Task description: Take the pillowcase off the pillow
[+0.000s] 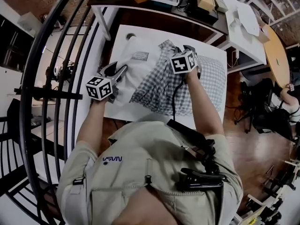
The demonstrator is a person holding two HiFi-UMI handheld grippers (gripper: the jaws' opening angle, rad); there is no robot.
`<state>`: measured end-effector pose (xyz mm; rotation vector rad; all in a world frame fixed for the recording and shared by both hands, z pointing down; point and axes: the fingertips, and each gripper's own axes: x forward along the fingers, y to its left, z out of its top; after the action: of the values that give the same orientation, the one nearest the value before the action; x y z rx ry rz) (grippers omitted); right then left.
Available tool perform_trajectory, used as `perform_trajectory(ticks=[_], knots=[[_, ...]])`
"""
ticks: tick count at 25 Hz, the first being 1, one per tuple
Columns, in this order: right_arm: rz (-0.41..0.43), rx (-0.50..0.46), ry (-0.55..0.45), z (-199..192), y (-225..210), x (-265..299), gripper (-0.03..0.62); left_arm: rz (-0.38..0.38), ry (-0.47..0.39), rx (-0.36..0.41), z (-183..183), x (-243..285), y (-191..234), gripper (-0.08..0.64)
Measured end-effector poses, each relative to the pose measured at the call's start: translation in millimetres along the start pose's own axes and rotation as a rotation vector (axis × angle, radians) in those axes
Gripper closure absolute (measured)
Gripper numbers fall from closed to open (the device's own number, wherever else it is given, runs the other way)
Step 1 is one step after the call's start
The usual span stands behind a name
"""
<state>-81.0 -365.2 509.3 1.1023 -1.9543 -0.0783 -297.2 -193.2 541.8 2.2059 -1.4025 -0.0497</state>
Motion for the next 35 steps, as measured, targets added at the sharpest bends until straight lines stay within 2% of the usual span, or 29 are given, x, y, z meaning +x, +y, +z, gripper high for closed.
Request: perform_trajectory(ticks=[1,2,4,6,9,11,14,16,17,18,19,20,21,24,26,29,32,35], knots=[[-0.001,0.024,-0.035,6,1,-16,0.458,0.014,-0.007,-0.003,2,-5,2,0.350],[0.000,0.048,-0.073,10,4,-35,0.457,0.026,-0.022,-0.007,5,-12,4,0.315],[0.010,0.103,-0.148,12,18,-74,0.457,0.042,-0.053,-0.008,7,-34,3,0.294],[0.054,0.167,-0.184,3,45,-107,0.457,0.049,-0.045,-0.001,-2,-54,-1,0.290],[0.175,0.226,-0.166,-27,99,-144,0.457,0.034,0.062,0.026,-41,-62,-16,0.267],[0.262,0.229,-0.143,-50,136,-160,0.457,0.011,0.143,0.041,-72,-56,-30,0.249],[0.377,0.171,-0.106,-75,191,-169,0.435,0.001,0.206,0.036,-104,-47,-46,0.219],[0.410,0.074,-0.069,-92,224,-158,0.408,0.006,0.249,0.049,-115,-42,-53,0.220],[0.395,0.013,-0.055,-101,234,-147,0.396,0.016,0.277,0.074,-117,-39,-57,0.241],[0.362,-0.049,-0.048,-108,239,-137,0.396,0.037,0.302,0.115,-118,-36,-60,0.312],[0.322,-0.103,-0.050,-113,240,-129,0.425,0.067,0.317,0.165,-114,-34,-64,0.425],[0.291,-0.140,-0.063,-114,237,-126,0.483,0.101,0.316,0.210,-107,-34,-67,0.498],[0.274,-0.157,-0.085,-112,232,-129,0.543,0.132,0.298,0.239,-95,-35,-71,0.519],[0.266,-0.154,-0.168,-101,209,-158,0.574,0.205,0.183,0.247,-50,-45,-83,0.537],[0.231,-0.162,-0.203,-101,185,-177,0.578,0.243,0.107,0.236,-22,-55,-89,0.540],[0.145,-0.146,-0.184,-124,132,-192,0.581,0.285,0.018,0.191,5,-66,-83,0.541],[0.065,-0.108,-0.138,-159,79,-196,0.581,0.305,-0.031,0.134,13,-74,-71,0.541],[0.037,-0.114,-0.077,-195,59,-185,0.581,0.322,0.000,0.131,-9,-75,-64,0.540]])
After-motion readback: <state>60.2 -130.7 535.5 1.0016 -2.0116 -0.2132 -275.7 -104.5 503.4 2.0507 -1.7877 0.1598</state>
